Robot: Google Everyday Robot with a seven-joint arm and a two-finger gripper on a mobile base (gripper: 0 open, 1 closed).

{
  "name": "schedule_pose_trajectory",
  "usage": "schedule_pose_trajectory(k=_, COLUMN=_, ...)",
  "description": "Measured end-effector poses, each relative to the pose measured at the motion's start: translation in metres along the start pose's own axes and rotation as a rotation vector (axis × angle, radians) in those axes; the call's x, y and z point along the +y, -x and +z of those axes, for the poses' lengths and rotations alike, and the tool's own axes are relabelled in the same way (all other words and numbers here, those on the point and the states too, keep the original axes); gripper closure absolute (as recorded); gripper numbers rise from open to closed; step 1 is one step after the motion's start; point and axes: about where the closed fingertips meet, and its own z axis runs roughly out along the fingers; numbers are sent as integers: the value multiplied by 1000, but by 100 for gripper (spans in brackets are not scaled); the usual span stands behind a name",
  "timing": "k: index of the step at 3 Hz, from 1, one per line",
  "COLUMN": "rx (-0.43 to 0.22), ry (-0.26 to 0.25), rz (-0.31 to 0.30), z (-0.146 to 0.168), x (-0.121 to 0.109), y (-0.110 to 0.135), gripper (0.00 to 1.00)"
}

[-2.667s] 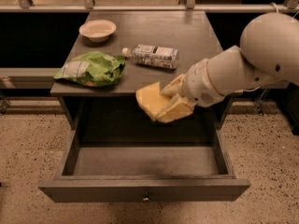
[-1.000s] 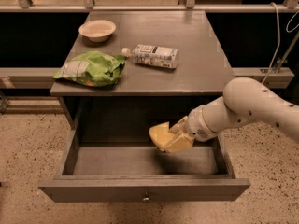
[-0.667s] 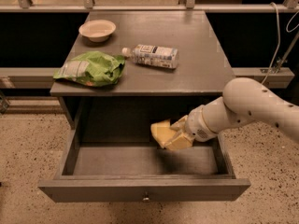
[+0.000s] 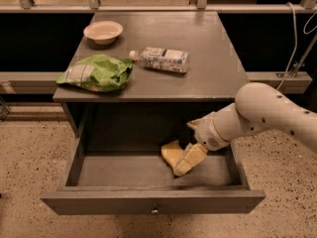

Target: Place sponge into top drawer

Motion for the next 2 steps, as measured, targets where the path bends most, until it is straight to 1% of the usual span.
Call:
schedule_pose_trajectory(k=1, rx=-11, ry=5, rz=-30, z=-14, x=8, y=4, gripper=0)
schedule_pose_trajectory(k=2, rx=-34, ry=-5, rz=-83, z=-42, x=21, y=5, gripper=0)
